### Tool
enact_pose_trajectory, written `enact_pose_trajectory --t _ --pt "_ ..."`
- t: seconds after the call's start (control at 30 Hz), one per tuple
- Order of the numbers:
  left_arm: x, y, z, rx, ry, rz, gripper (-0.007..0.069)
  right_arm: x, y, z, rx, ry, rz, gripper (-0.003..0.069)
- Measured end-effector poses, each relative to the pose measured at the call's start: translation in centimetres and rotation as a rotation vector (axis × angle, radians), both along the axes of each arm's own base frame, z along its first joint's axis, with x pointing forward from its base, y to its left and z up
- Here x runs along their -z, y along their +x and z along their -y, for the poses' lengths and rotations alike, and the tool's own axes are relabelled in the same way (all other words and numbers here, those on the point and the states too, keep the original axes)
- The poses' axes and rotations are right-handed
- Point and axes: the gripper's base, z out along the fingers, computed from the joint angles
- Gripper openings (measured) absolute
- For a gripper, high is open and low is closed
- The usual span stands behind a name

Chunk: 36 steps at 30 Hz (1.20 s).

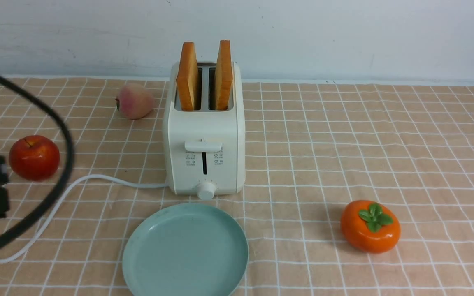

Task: Take toasted bread from bread machine on light coffee tablecloth place on plate.
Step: 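Reach for a toast slice standing in the toaster with the left gripper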

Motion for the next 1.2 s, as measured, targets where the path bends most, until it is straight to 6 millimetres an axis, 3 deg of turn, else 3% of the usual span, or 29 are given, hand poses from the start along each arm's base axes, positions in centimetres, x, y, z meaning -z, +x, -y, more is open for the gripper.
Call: enact_pose_trajectory --t 0.13,0.2,0.23,0.37,0.4,0.43,0.67,0.8,0.93,1.07,1.1,1.2 --pt "-0.3 2.7 1.4 0.110 -0.079 -0.026 -0.0014 0.9 0.3 0.0 -0.001 -0.001 0.001 -0.0018" --pt "-1.0 5.2 2.2 0.193 -0.108 -0.001 -0.0014 1.8 0.5 0.0 0.010 0.001 -0.008 -0.0019" --pt "-0.9 5.3 2.3 0.196 -0.109 -0.005 -0.0014 1.9 0.5 0.0 0.011 0.001 -0.011 -0.0019" --pt "-2.5 9.6 2.6 0.235 -0.079 0.076 -0.0014 3.1 0.7 0.1 0.025 0.006 -0.024 -0.0017" --pt "-2.6 9.8 2.7 0.236 -0.077 0.079 -0.0014 3.2 0.7 0.0 0.025 0.008 -0.025 -0.0017" --pt "-2.8 11.4 2.9 0.248 -0.068 0.092 -0.0014 3.7 0.8 0.1 0.031 0.011 -0.030 -0.0017" --pt "-1.6 17.0 7.0 0.318 0.004 0.178 0.0004 5.2 0.9 0.0 0.048 0.030 -0.049 -0.0014" --pt "-1.0 19.7 8.7 0.301 0.028 0.282 0.0128 5.6 1.0 0.0 0.056 0.032 -0.047 -0.0008" --pt "0.1 22.0 9.1 0.264 0.035 0.330 0.0328 5.7 1.1 0.1 0.059 0.032 -0.045 -0.0006" --pt "2.6 24.1 9.4 0.233 0.045 0.331 0.0529 5.7 1.1 0.1 0.060 0.033 -0.042 -0.0003" --pt "2.5 24.2 9.4 0.232 0.045 0.333 0.0535 5.7 1.1 0.1 0.060 0.034 -0.042 -0.0003" --pt "5.2 25.6 9.7 0.223 0.055 0.295 0.0578 5.7 1.1 0.0 0.060 0.045 -0.042 -0.0001"
